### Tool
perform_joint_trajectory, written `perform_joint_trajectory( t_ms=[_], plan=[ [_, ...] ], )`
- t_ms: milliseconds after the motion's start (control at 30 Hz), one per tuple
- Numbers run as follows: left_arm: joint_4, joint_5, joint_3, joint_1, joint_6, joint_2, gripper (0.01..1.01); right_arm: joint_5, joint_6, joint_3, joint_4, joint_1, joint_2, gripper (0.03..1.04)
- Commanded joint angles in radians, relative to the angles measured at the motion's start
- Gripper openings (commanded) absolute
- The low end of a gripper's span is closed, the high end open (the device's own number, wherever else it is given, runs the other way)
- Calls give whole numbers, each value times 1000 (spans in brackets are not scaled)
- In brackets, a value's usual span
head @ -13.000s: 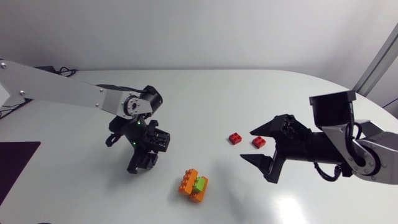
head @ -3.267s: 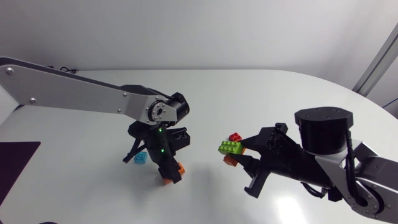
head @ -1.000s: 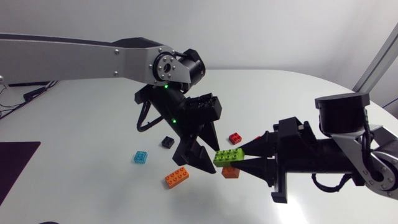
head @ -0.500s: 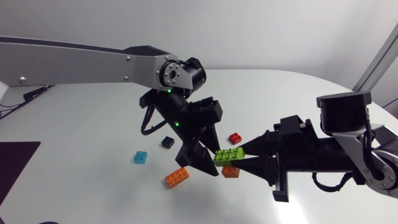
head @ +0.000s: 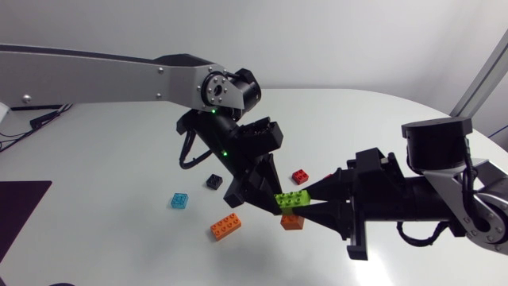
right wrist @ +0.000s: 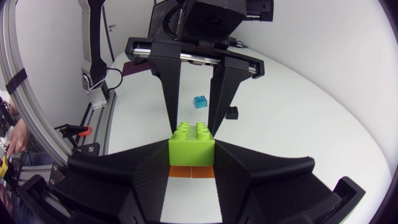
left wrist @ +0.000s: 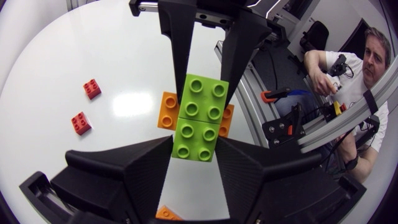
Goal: Separate the duplo bricks
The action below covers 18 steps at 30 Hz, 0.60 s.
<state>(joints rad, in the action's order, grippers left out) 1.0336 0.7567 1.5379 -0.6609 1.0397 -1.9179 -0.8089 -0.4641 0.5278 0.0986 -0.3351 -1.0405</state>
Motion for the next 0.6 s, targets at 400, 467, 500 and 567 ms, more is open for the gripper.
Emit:
perform_joint_trajectory(
  t_ms=[400,467,500,567],
  plan=[
    [237,141,137,80,137,-56,285,14,-5,-18,13,-44,82,367],
    [293,150,168,89,178,-72,285,22,-11,-28,13,-42,86,367],
    [299,148,171,92,187,-76,285,24,-18,-32,13,-38,86,367],
    [299,145,169,98,191,-81,285,24,-25,-38,16,-25,86,367]
  ],
)
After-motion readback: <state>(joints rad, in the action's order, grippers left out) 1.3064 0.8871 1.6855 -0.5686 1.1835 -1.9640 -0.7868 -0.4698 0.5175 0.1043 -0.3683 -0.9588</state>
